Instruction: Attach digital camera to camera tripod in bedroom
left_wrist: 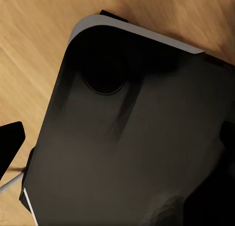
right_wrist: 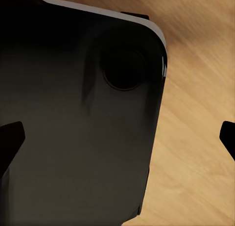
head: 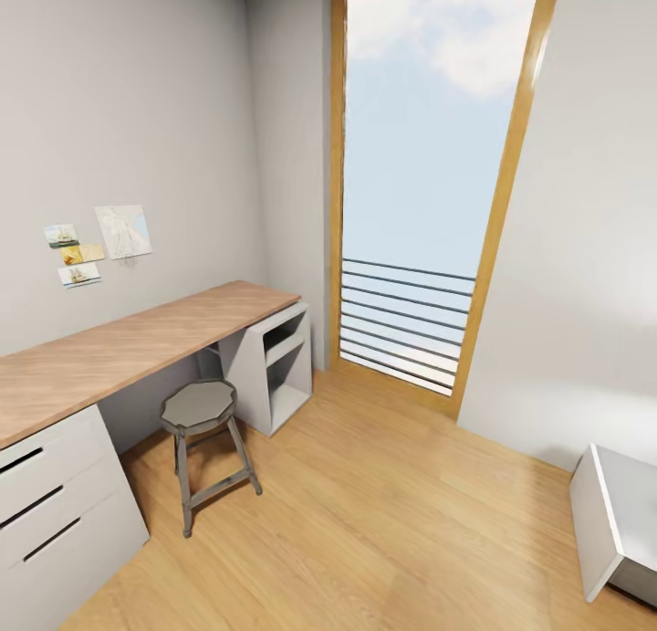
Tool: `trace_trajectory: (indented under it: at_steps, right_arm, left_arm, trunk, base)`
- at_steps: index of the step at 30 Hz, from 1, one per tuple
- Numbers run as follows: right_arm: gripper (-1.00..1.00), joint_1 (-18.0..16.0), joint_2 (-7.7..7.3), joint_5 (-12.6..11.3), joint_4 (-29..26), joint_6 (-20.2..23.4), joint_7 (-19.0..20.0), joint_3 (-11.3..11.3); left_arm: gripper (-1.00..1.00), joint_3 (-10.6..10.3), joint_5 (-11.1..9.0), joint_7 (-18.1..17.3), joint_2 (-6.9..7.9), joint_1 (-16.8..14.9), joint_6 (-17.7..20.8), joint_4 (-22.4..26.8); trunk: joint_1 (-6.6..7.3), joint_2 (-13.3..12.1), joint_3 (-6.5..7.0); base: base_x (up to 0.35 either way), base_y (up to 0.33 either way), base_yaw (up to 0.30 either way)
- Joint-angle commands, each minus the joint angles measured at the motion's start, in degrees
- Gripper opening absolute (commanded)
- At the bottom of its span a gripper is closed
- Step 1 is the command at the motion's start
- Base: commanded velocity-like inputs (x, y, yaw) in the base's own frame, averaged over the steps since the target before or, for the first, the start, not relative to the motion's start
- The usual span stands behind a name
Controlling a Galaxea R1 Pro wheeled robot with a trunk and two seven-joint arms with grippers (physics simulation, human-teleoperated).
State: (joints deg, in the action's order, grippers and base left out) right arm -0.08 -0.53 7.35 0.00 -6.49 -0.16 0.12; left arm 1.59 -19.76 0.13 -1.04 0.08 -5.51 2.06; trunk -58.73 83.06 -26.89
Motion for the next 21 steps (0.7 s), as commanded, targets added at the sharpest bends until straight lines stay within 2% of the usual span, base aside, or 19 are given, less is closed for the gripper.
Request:
trace_trajectory:
  at_steps: [1,13,21]
  right_arm:
    - [1.00,-0.01,-0.03,0.48,0.00,-0.13,-0.02,-0.03]
    - [1.00,-0.01,0.06,0.51,0.00,-0.13,-0.02,-0.20]
    - [1.00,-0.01,0.03,0.55,0.00,-0.14,-0.02,-0.21]
  left_arm:
    - [1.00,0.12,-0.17,0.02,-0.02,0.01,-0.13,0.05]
    - [1.00,0.09,-0.24,0.00,0.02,0.01,-0.03,0.00]
    - [1.00,-0.18,-0.07,-0.04,-0.01,0.01,-0.09,0.04]
  trunk:
    - [0.00,0.02,-0.04]
    - [0.00,0.02,-0.04]
    - [0.00,0.02,-0.04]
  base:
    - [0.000,0.002,0.000]
    - [-0.009,0.000,0.000]
    - [-0.205,0.000,0.000]
